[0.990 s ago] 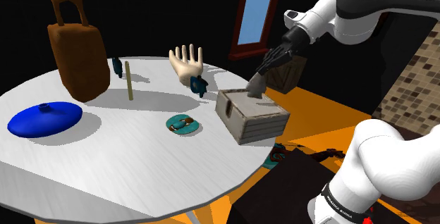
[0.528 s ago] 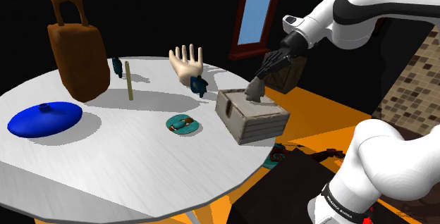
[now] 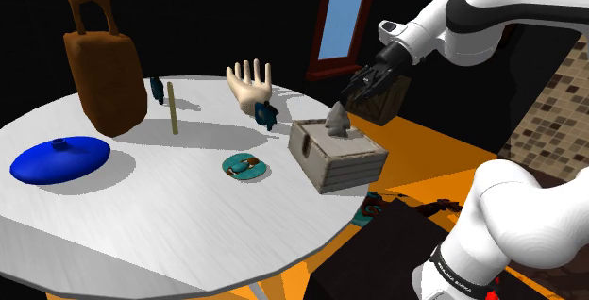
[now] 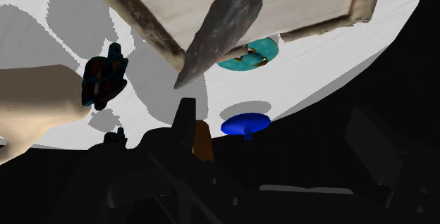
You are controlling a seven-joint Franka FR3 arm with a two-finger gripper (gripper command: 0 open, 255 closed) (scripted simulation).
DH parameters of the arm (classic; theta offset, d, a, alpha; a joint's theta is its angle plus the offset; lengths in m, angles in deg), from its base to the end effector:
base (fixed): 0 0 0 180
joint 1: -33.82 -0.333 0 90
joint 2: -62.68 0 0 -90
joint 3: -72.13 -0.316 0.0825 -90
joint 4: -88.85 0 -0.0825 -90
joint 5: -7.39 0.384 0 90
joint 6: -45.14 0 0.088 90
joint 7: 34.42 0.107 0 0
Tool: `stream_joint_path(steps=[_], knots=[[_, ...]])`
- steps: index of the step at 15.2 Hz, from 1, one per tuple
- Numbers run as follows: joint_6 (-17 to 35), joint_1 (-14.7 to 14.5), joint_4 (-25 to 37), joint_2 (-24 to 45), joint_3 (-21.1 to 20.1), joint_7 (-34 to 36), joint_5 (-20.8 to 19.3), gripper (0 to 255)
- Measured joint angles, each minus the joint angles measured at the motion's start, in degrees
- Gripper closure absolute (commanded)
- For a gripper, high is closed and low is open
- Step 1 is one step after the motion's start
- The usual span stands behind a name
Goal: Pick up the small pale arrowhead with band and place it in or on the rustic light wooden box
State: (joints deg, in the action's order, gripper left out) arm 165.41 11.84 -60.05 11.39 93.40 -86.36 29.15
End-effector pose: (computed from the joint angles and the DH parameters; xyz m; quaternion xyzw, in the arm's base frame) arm 0.3304 0.0024 0.5493 -0.8497 -0.3902 -0.2700 0.2299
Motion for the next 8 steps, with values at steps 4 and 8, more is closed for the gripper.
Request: stream_joint_path(steps=[4, 8], knots=[[-5.9, 1.5, 3.8, -1.7, 1.3, 0.6, -1.9, 0], [-7.8, 1.9, 5.0, -2.2, 1.6, 0.9, -2.4, 0]])
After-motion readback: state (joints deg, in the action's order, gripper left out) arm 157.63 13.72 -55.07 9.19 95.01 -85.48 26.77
